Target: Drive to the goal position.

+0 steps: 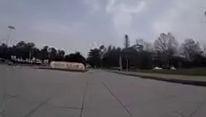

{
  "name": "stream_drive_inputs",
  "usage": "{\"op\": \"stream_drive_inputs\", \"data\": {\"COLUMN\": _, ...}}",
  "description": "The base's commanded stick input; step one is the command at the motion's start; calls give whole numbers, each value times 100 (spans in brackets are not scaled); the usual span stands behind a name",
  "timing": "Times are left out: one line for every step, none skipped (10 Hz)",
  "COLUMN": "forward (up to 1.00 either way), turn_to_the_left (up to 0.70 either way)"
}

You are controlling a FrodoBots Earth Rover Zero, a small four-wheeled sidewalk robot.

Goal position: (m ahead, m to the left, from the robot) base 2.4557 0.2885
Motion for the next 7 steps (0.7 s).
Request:
{"op": "stream_drive_inputs", "data": {"forward": 85, "turn_to_the_left": 0}}
{"op": "stream_drive_inputs", "data": {"forward": 85, "turn_to_the_left": 0}}
{"op": "stream_drive_inputs", "data": {"forward": 85, "turn_to_the_left": 0}}
{"op": "stream_drive_inputs", "data": {"forward": 85, "turn_to_the_left": 0}}
{"op": "stream_drive_inputs", "data": {"forward": 85, "turn_to_the_left": 0}}
{"op": "stream_drive_inputs", "data": {"forward": 85, "turn_to_the_left": 0}}
{"op": "stream_drive_inputs", "data": {"forward": 85, "turn_to_the_left": 0}}
